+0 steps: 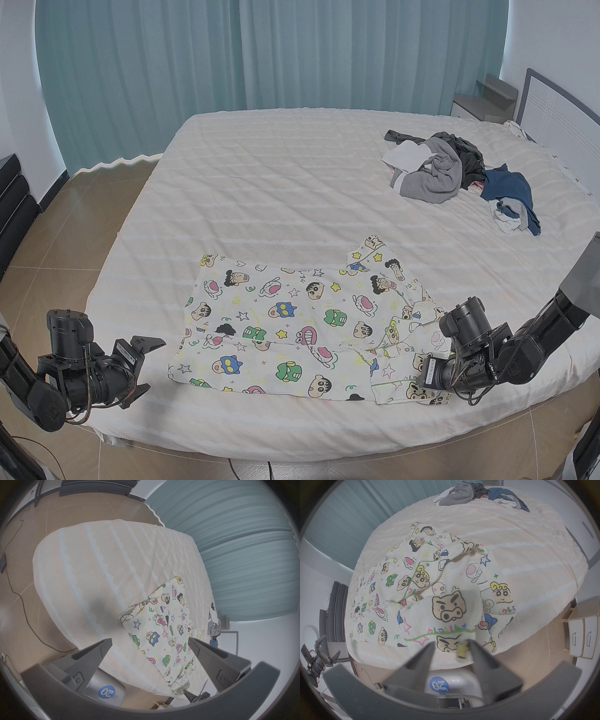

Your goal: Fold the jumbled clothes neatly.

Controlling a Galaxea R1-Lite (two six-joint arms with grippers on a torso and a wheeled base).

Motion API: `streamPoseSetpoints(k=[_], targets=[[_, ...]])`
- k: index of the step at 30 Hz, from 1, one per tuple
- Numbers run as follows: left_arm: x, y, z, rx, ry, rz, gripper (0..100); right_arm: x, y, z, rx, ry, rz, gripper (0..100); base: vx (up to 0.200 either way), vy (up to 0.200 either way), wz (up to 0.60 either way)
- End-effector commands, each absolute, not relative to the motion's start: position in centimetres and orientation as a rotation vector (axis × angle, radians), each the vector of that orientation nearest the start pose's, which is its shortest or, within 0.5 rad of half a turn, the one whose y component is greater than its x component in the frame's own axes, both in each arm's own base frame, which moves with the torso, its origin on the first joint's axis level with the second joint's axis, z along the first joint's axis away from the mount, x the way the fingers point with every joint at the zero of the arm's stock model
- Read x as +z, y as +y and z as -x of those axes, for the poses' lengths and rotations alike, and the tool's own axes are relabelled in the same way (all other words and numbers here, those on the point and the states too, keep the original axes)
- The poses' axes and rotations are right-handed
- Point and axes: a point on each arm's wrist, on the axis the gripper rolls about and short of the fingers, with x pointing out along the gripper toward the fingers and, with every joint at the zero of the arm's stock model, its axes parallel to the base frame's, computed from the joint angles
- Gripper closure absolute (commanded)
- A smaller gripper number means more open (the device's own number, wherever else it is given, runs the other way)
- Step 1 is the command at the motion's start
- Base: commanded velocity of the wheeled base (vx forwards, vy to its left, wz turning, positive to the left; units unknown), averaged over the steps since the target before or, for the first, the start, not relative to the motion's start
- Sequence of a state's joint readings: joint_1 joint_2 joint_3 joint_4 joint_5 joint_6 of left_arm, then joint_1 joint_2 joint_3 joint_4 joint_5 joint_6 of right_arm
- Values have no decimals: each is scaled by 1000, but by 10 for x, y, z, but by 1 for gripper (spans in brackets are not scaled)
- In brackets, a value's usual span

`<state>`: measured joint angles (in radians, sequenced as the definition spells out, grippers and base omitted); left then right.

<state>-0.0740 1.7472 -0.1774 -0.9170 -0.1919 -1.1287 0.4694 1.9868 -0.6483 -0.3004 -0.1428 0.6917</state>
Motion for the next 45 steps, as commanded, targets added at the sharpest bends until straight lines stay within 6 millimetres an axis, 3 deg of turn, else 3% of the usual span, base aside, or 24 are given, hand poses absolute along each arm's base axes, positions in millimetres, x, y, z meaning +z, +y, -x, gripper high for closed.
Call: streamPoseSetpoints(k=[1,11,22,27,34,41,42,45], targets=[[58,-20,-209,141,729,1119,0,32,125,-254,-69,1057,-305,100,0,0,0],[59,-20,-208,143,728,1118,0,36,123,-248,-71,1071,-298,100,0,0,0],[59,-20,-208,143,728,1118,0,52,109,-227,-96,1090,-321,100,0,0,0],[59,-20,-208,141,729,1119,0,45,103,-228,-135,1130,-312,100,0,0,0],[58,-20,-208,144,729,1118,0,20,106,-237,-175,1195,-282,100,0,0,0],[59,-20,-206,127,738,1123,0,22,104,-240,-181,1185,-290,100,0,0,0],[60,-20,-205,118,742,1126,0,22,103,-241,-188,1182,-293,0,0,0,0],[61,-20,-201,96,748,1129,0,24,101,-239,-191,1176,-295,0,0,0,0]])
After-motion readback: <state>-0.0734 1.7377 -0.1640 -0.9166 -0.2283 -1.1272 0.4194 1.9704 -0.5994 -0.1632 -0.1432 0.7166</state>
